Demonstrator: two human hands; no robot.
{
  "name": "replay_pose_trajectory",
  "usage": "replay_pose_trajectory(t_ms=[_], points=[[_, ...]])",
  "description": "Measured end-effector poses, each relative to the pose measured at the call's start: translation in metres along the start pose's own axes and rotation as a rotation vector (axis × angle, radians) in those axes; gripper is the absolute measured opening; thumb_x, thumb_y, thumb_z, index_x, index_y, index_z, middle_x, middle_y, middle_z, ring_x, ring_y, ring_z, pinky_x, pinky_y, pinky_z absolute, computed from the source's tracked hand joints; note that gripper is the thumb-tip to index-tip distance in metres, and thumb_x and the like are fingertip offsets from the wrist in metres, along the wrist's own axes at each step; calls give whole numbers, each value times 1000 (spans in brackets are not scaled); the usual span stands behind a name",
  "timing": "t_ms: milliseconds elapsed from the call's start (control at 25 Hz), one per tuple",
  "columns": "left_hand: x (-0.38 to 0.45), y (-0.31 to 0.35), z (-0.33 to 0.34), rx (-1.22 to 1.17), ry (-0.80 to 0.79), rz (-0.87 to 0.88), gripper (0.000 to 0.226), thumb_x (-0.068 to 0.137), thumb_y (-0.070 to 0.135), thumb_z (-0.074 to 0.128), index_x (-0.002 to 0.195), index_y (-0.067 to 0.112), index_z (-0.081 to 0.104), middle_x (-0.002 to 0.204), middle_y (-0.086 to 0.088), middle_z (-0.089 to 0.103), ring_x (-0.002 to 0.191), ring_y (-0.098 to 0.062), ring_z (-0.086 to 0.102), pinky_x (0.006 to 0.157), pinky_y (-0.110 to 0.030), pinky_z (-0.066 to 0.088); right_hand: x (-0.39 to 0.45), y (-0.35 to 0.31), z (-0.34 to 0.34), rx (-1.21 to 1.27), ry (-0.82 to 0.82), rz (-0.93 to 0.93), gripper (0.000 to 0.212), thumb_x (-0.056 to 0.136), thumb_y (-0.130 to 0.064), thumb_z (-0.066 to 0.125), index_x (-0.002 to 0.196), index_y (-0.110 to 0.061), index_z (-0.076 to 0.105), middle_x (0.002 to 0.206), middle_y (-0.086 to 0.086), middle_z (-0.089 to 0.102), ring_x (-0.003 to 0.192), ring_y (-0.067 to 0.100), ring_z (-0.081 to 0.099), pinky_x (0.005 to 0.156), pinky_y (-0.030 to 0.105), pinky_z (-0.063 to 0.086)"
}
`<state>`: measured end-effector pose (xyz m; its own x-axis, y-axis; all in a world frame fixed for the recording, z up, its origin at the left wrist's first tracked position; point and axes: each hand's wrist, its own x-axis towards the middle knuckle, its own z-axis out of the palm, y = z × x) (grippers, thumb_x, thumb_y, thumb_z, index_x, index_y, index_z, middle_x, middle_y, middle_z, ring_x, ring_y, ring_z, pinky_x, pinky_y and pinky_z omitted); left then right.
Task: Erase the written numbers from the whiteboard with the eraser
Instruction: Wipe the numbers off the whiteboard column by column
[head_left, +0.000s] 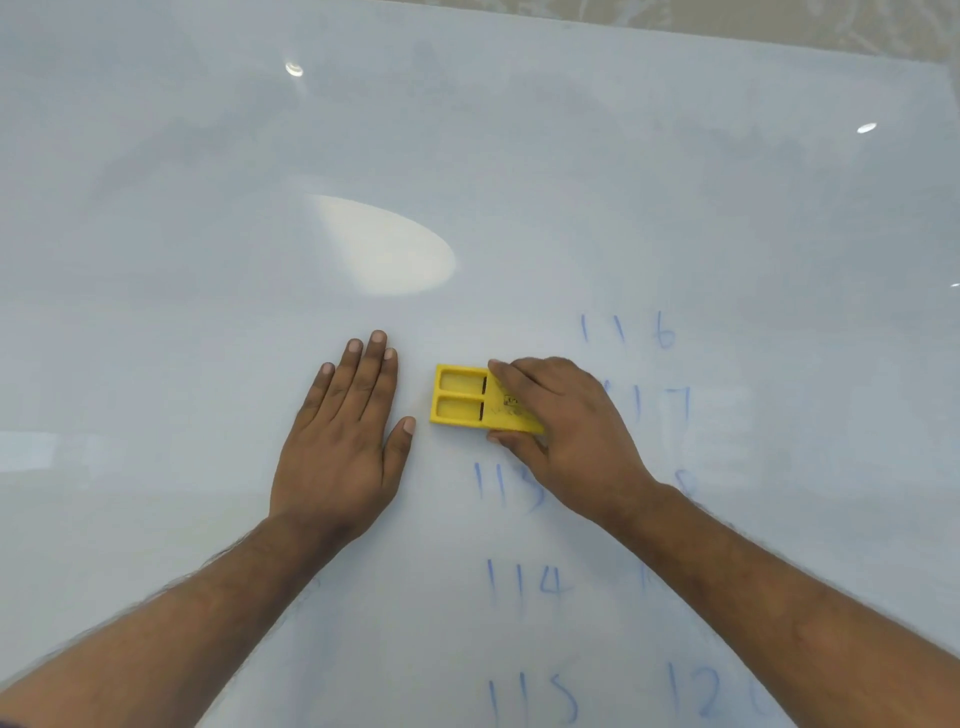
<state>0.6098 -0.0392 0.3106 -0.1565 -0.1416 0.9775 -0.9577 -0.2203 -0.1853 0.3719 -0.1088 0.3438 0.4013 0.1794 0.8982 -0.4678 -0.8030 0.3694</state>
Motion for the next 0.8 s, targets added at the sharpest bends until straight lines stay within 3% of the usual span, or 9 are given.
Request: replay_pose_trajectory(t_ms=[240,520,800], points=[[-9,4,-1,-9,-2,-17,64,104,39,25,159,8,19,168,-6,14,156,-22,12,126,-43,14,-22,7,-17,-97,-139,-84,56,86,-33,70,134,-11,52,122,4,62,105,28,58,91,40,47],[-20,11,1,-22,0,-55,63,104,37,26,159,8,19,168,-6,14,156,-22,11,127,-43,12,8,0,-11,-15,-20,61,57,82,-25,75,132,-9,54,124,8,62,109,30,56,96,39,44],[-29,13,1,-30,-14,-60,64,103,38,26,159,7,18,168,-7,14,156,-23,11,127,-44,14,-41,-13,-1,-19,-102,-21,53,86,-28,69,134,-10,52,124,6,60,109,28,56,97,39,43]])
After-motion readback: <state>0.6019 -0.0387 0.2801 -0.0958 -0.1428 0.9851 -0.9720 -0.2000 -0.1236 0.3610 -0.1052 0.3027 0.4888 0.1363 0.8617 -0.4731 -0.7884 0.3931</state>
